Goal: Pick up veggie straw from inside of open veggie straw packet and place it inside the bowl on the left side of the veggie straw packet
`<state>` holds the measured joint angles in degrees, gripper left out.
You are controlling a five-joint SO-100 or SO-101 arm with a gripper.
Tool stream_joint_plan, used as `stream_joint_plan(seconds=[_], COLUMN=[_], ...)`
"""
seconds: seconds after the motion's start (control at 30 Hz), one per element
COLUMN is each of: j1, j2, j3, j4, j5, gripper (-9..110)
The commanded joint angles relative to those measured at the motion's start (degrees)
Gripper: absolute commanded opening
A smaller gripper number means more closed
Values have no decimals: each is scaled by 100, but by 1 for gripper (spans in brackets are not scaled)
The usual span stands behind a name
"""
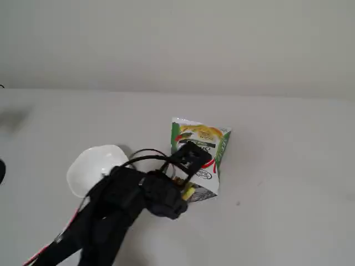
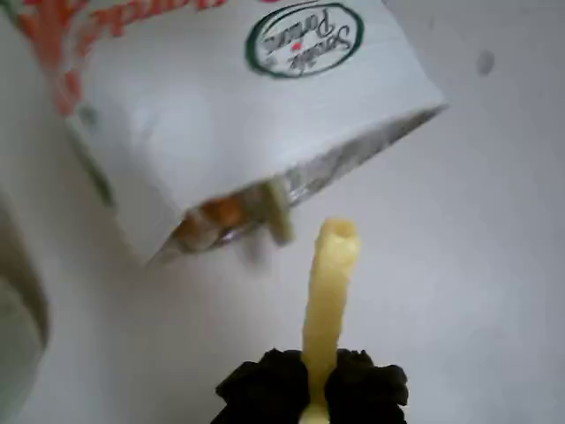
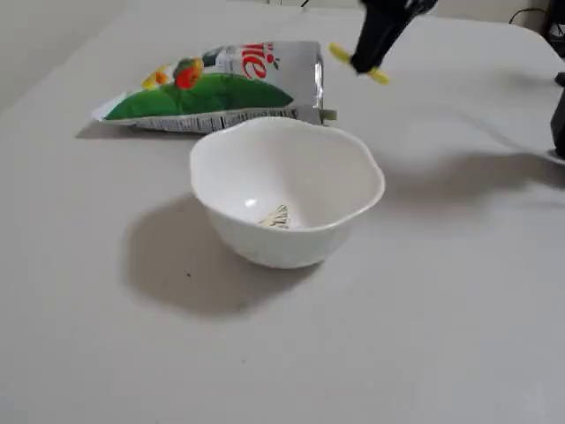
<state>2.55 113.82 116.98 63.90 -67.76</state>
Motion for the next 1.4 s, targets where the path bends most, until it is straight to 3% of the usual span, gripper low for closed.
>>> stream_joint_plan(seconds=[0.0,0.27,0.57,1.37], j1=[-422,-1635,-2760,-3709], j2=[1274,1881,879,-2558], j3=[-308,-712,-1397,-2593], j4=[800,1274,861,-1187], j5=[246,1072,1635,2057], gripper=[0,0,0,0])
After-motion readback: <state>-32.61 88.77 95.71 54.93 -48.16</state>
